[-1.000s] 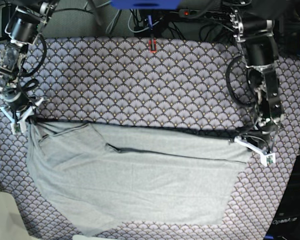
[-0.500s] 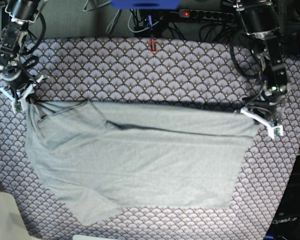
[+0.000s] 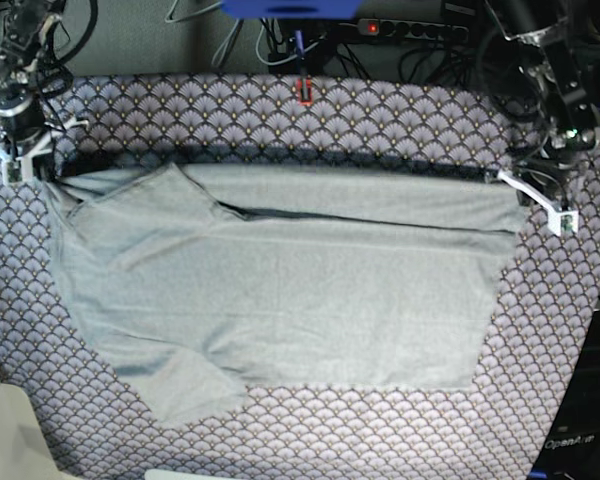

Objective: Fold the T-shirt properly
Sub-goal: 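Drag the folded shirt back toward the robot with both grippers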

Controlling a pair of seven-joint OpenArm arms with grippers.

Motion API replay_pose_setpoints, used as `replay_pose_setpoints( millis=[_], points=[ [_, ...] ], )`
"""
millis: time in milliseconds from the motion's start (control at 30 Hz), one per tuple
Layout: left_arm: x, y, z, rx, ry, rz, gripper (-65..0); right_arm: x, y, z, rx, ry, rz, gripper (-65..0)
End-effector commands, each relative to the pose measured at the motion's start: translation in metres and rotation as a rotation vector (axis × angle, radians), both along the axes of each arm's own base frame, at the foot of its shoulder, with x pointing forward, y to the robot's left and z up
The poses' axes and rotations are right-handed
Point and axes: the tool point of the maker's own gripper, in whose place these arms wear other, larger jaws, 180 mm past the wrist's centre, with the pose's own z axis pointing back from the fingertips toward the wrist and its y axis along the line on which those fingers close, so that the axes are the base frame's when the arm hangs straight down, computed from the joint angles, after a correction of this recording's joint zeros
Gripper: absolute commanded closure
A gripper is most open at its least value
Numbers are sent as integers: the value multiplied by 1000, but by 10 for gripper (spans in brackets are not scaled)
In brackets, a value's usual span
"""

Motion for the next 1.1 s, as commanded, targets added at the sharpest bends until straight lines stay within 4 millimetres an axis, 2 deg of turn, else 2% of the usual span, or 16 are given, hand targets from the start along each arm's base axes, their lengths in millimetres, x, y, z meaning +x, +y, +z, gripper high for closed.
replay_pose_setpoints(
  millis=[0,167,233,367,567,833,1067],
  points=[
    [4,15,20,62,-43,9,0,-5,-17,11,-48,-12,-28,0],
    [-13,7,25,83,-25,-29,0,-27,-19,0,-43,35,-40,0],
    [-23,12,26,92,-18,-14,0,-36,-18,-3,-30,39,-69,0],
    [-42,14,17,94,25,-11,0,-46,-22,-1,-13,-7,-126,0],
    [-70,15,1,92,93,-13,0,-61,-16,-3,-4,-35,-143,0],
    [-89,9,-11,76,137,-7,0,-72,-9,-10,-18,-12,-133,0],
    [-85,10,-10,78,131,-7,0,-73,-9,-11,-18,-8,-132,0]
  ],
)
